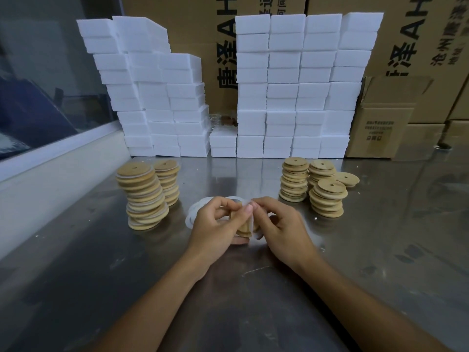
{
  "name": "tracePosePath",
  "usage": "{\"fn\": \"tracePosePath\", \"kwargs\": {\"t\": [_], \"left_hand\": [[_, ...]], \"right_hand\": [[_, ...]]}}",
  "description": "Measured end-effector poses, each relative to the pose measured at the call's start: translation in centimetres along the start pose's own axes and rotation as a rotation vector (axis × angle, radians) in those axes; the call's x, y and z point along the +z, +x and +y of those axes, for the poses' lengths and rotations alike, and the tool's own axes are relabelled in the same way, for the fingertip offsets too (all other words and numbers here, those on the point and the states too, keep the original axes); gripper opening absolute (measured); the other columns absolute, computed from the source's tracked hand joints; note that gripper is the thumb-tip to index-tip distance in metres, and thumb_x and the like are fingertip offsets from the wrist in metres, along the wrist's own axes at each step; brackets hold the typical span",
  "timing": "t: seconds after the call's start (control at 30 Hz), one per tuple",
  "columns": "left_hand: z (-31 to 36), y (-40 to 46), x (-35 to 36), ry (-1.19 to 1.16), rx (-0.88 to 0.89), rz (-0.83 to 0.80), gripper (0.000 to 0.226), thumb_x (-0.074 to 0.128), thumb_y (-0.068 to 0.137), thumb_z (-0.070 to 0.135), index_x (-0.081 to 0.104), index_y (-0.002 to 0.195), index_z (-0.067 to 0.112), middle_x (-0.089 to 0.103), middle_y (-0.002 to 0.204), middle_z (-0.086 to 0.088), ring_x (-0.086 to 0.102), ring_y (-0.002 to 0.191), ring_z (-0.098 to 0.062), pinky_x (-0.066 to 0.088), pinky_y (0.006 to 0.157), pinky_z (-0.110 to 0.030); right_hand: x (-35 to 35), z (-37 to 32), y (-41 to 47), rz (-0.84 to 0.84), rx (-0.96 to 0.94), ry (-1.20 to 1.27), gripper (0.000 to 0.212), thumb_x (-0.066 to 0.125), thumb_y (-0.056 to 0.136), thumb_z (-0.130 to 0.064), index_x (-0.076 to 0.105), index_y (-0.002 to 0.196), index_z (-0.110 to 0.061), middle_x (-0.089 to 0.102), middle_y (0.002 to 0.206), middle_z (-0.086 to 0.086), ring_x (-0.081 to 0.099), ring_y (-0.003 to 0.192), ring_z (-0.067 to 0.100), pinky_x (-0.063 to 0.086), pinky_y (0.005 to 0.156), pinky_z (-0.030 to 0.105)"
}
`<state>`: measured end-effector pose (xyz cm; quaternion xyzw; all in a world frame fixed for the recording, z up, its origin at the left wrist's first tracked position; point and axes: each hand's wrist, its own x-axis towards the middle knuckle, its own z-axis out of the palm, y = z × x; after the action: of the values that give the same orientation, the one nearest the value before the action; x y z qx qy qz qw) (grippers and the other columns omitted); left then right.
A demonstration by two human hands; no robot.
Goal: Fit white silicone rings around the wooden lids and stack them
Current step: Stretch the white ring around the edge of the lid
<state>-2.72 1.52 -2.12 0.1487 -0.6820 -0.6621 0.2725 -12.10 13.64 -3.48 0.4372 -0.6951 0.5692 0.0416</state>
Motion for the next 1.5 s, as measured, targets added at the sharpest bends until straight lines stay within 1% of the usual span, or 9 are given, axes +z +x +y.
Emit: {"fn": "tracePosePath", "kwargs": {"t": [0.07, 0.2, 0.27, 0.37, 0.77, 0.9, 1.17, 1.33, 1.5], "left_hand": [[0.0, 0.0, -0.1, -0.014, 0.006, 0.0, 0.032, 0.076, 0.081, 0.031, 0.06, 0.088, 0.004, 0.074, 0.089, -0.01, 0.073, 0.088, -0.028, 0.061, 0.063, -0.042], [-0.1, 0.2, -0.4, 0.043, 0.052, 0.041, 0.019, 0.071, 0.088, 0.023, 0.061, 0.083, 0.008, 0.074, 0.087, -0.012, 0.072, 0.088, -0.029, 0.06, 0.073, -0.052], [-0.1, 0.1, -0.4, 0.022, 0.051, 0.028, 0.016, 0.072, 0.087, 0.02, 0.059, 0.085, 0.01, 0.074, 0.089, -0.008, 0.073, 0.087, -0.028, 0.06, 0.065, -0.053], [-0.3, 0.2, -0.3, 0.013, 0.057, 0.006, 0.019, 0.074, 0.085, 0.02, 0.057, 0.088, 0.012, 0.075, 0.089, -0.002, 0.074, 0.082, -0.024, 0.059, 0.053, -0.042], [-2.3, 0.7, 0.3, 0.178, 0.164, 0.044, 0.014, 0.074, 0.084, 0.015, 0.064, 0.077, 0.021, 0.072, 0.079, -0.001, 0.073, 0.073, -0.019, 0.057, 0.05, -0.033], [-2.1, 0.8, 0.2, 0.205, 0.172, 0.078, 0.017, 0.071, 0.087, 0.012, 0.064, 0.075, 0.021, 0.073, 0.078, -0.001, 0.073, 0.072, -0.019, 0.059, 0.052, -0.037], [-1.8, 1.0, -0.4, 0.198, 0.15, 0.108, 0.018, 0.069, 0.089, 0.01, 0.063, 0.075, 0.021, 0.074, 0.081, -0.005, 0.073, 0.081, -0.026, 0.058, 0.073, -0.056], [-1.1, 0.9, -0.4, 0.132, 0.098, 0.096, 0.011, 0.069, 0.087, 0.002, 0.065, 0.078, 0.006, 0.074, 0.082, -0.012, 0.073, 0.081, -0.03, 0.06, 0.068, -0.055], [-0.2, 0.5, -0.5, 0.028, 0.002, 0.09, 0.009, 0.066, 0.087, -0.005, 0.063, 0.078, -0.005, 0.073, 0.084, -0.019, 0.072, 0.082, -0.033, 0.061, 0.057, -0.039]], "right_hand": [[0.0, -0.1, 0.0, -0.022, -0.018, 0.001, 0.02, 0.056, 0.1, -0.03, 0.074, 0.108, -0.031, 0.072, 0.084, -0.012, 0.065, 0.062, 0.007, 0.05, 0.057, 0.02], [0.0, -0.1, -0.3, 0.001, -0.015, -0.009, 0.025, 0.061, 0.096, -0.029, 0.07, 0.12, -0.031, 0.075, 0.104, -0.013, 0.07, 0.089, 0.001, 0.058, 0.074, 0.029], [0.0, -0.1, -0.3, 0.024, -0.016, -0.031, 0.028, 0.062, 0.095, -0.031, 0.069, 0.121, -0.028, 0.075, 0.107, -0.011, 0.069, 0.092, -0.001, 0.058, 0.076, 0.026], [-0.1, -0.1, -0.3, 0.079, -0.004, -0.063, 0.028, 0.064, 0.093, -0.032, 0.071, 0.119, -0.027, 0.076, 0.101, -0.012, 0.069, 0.082, -0.003, 0.057, 0.071, 0.024], [-0.2, 0.1, -0.1, 0.134, -0.017, -0.121, 0.006, 0.071, 0.089, -0.022, 0.075, 0.084, -0.024, 0.072, 0.077, -0.013, 0.062, 0.064, 0.005, 0.045, 0.058, 0.015], [-0.1, -0.3, -0.1, 0.12, 0.014, -0.084, 0.012, 0.071, 0.089, -0.024, 0.067, 0.08, -0.031, 0.069, 0.078, -0.017, 0.065, 0.069, 0.008, 0.051, 0.059, 0.024], [-0.2, -0.7, -0.2, 0.096, 0.072, -0.041, 0.012, 0.07, 0.09, -0.026, 0.068, 0.084, -0.016, 0.07, 0.079, -0.009, 0.068, 0.076, 0.008, 0.057, 0.062, 0.033], [-0.4, -0.7, -0.1, 0.102, 0.12, 0.01, 0.01, 0.072, 0.089, -0.021, 0.068, 0.081, -0.016, 0.072, 0.076, -0.005, 0.069, 0.071, 0.009, 0.057, 0.06, 0.03], [-0.5, -0.5, 0.3, 0.091, 0.249, 0.204, 0.011, 0.072, 0.087, -0.009, 0.067, 0.079, -0.006, 0.074, 0.073, 0.003, 0.072, 0.068, 0.013, 0.056, 0.06, 0.024]]}}
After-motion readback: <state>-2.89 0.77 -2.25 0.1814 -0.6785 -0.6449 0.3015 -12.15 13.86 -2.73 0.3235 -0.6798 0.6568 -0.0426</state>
